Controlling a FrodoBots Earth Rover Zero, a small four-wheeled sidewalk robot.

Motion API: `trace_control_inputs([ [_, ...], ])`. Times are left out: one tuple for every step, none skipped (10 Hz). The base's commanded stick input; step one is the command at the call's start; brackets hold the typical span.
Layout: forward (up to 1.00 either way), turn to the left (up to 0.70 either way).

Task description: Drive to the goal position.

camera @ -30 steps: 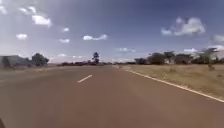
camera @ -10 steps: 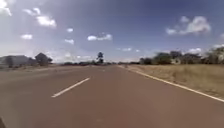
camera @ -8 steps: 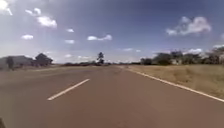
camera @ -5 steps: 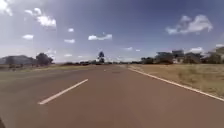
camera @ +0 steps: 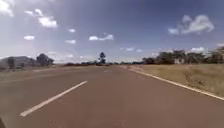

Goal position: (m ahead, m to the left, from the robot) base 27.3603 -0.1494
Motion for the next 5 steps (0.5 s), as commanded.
trace_control_inputs([
  [0.85, 0.00],
  [0.85, 0.00],
  [0.85, -0.12],
  [0.85, -0.29],
  [0.85, -0.34],
])
